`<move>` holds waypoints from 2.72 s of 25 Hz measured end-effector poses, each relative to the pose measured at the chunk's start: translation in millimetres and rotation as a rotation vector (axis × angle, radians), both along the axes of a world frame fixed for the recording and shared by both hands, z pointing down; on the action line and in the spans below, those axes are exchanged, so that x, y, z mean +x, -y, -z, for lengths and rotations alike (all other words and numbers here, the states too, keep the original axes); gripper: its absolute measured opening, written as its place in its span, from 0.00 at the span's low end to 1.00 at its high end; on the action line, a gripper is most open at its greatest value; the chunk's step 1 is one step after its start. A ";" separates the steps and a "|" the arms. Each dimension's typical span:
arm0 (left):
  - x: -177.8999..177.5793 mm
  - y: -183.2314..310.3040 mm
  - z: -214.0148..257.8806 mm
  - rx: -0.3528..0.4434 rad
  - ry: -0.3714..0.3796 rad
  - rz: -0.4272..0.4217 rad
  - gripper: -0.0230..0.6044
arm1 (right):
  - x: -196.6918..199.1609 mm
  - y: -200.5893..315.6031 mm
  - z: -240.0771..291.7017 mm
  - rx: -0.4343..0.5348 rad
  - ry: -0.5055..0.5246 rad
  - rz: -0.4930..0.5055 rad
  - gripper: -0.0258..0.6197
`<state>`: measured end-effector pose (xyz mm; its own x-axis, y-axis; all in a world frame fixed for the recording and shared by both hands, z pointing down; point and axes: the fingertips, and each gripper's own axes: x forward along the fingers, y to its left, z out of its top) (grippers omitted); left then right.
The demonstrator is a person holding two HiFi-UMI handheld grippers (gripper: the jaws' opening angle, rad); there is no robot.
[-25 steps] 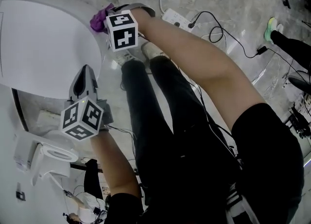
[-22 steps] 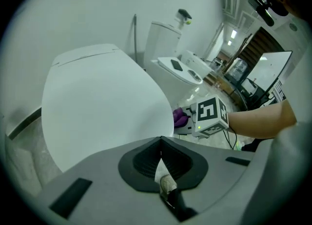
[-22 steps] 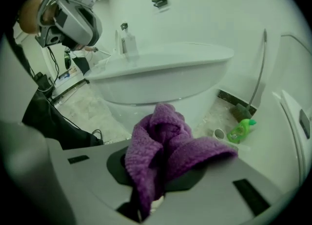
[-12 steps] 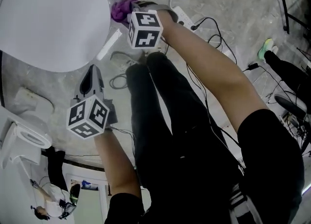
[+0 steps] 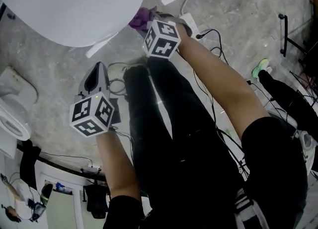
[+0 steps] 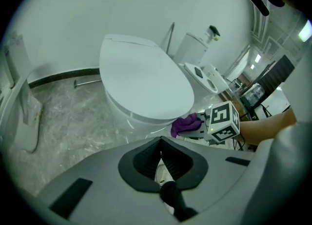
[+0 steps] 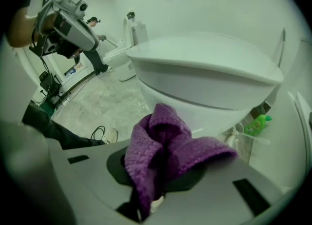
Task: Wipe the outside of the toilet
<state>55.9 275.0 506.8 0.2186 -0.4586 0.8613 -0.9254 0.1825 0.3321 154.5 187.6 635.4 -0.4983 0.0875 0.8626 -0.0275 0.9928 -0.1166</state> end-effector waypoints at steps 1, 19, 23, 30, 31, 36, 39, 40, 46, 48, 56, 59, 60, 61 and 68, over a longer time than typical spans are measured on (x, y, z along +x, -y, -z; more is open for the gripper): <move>-3.0 -5.8 -0.7 0.002 -0.004 0.010 0.05 | -2.6 -3.2 0.6 0.000 0.000 -0.009 0.16; -102.0 -112.1 -8.6 0.031 -0.059 0.212 0.05 | -128.2 -83.8 12.1 -0.131 0.057 -0.488 0.17; -129.5 -134.2 -13.4 0.034 -0.077 0.247 0.05 | -158.6 -86.0 12.2 -0.123 0.058 -0.563 0.17; -166.4 -153.5 -16.1 0.073 -0.120 0.276 0.05 | -203.2 -84.9 12.2 -0.089 0.077 -0.680 0.17; -170.8 -155.8 -15.4 0.076 -0.124 0.280 0.05 | -207.5 -84.4 12.1 -0.089 0.083 -0.705 0.17; -197.4 -166.7 -18.5 0.077 -0.127 0.280 0.05 | -236.3 -74.8 10.5 -0.096 0.125 -0.850 0.17; -214.8 -174.9 -19.9 0.067 -0.118 0.285 0.05 | -255.5 -68.5 10.1 -0.098 0.144 -0.889 0.17; -220.9 -176.1 -20.7 0.064 -0.114 0.289 0.05 | -261.8 -65.5 9.8 -0.102 0.151 -0.902 0.17; -248.7 -166.4 -29.6 0.052 -0.085 0.274 0.05 | -286.5 -47.2 9.5 -0.097 0.195 -1.003 0.17; -260.1 -158.6 -34.3 0.053 -0.086 0.275 0.05 | -292.7 -42.6 8.1 -0.078 0.209 -1.047 0.17; -299.7 -113.8 -46.7 0.042 -0.115 0.204 0.05 | -307.5 -30.3 4.1 -0.141 0.238 -1.307 0.17; -322.9 -91.8 -41.7 0.042 -0.121 0.185 0.05 | -318.5 -20.7 4.3 -0.174 0.215 -1.362 0.17; -330.2 -85.1 -39.3 0.038 -0.122 0.173 0.05 | -321.8 -18.1 4.8 -0.181 0.209 -1.381 0.17; -337.5 -78.1 -36.8 0.036 -0.120 0.162 0.05 | -325.2 -14.9 5.4 -0.187 0.207 -1.400 0.17; -388.2 -49.6 -18.3 0.030 -0.096 0.096 0.05 | -348.2 10.3 9.1 -0.183 0.196 -1.508 0.17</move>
<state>-332.2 324.6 525.0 0.2533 -0.5066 0.8242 -0.8681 0.2570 0.4248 -193.7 177.3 626.4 -0.3192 -0.4939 0.8088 -0.9354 0.0275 -0.3524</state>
